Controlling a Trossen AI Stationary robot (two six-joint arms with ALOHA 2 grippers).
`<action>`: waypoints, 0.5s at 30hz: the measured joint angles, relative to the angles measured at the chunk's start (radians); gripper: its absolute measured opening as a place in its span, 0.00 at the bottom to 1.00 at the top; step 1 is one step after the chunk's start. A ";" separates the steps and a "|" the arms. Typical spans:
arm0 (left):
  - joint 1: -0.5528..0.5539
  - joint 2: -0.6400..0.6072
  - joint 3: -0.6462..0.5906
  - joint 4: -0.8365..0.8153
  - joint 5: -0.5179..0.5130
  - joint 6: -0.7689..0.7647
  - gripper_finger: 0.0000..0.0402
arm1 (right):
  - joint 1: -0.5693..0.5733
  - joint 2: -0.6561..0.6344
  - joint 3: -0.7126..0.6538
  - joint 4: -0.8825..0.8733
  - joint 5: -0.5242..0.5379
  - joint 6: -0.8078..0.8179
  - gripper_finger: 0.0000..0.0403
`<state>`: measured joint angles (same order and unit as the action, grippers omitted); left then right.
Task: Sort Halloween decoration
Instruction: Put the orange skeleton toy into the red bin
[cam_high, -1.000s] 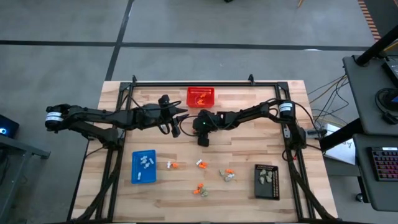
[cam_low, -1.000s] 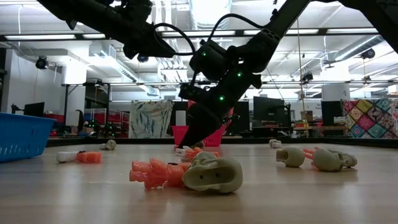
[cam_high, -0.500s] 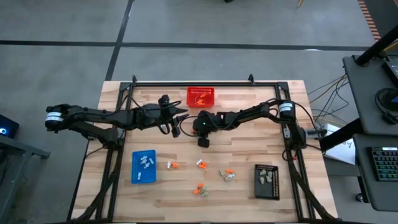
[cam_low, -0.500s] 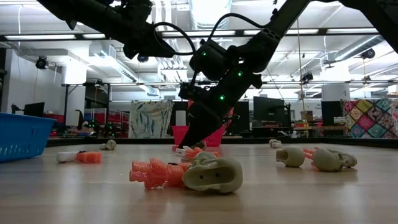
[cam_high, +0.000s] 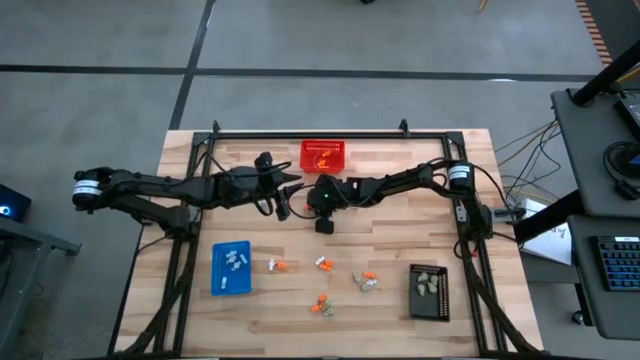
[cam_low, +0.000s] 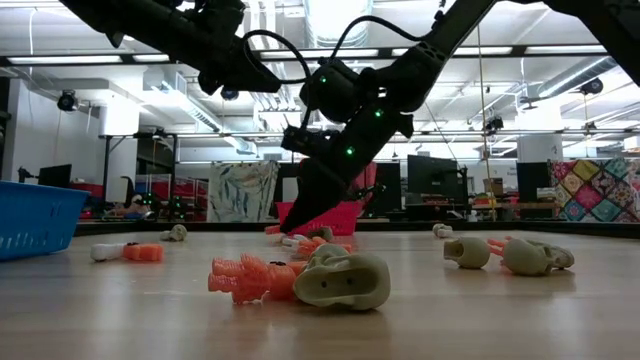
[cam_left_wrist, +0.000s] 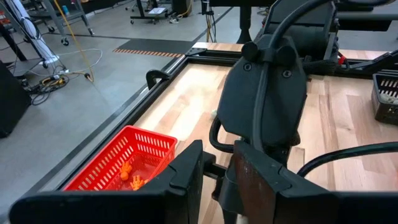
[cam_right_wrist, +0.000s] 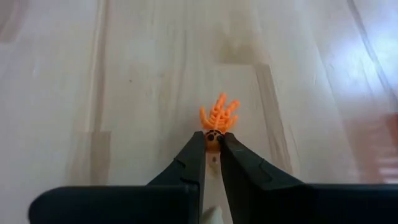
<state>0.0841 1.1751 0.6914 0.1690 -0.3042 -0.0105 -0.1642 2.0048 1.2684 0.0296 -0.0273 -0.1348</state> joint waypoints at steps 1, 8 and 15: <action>0.000 0.000 0.000 0.000 0.000 0.000 0.19 | 0.000 0.000 0.004 0.000 -0.001 -0.003 0.08; 0.000 0.000 0.000 0.004 0.000 0.000 0.19 | 0.000 0.000 0.030 -0.008 -0.006 -0.010 0.08; 0.000 -0.001 0.000 0.007 0.000 0.000 0.19 | -0.005 -0.018 0.055 -0.067 0.001 -0.034 0.08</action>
<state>0.0837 1.1740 0.6914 0.1759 -0.3042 -0.0105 -0.1689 1.9873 1.3239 -0.0371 -0.0260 -0.1691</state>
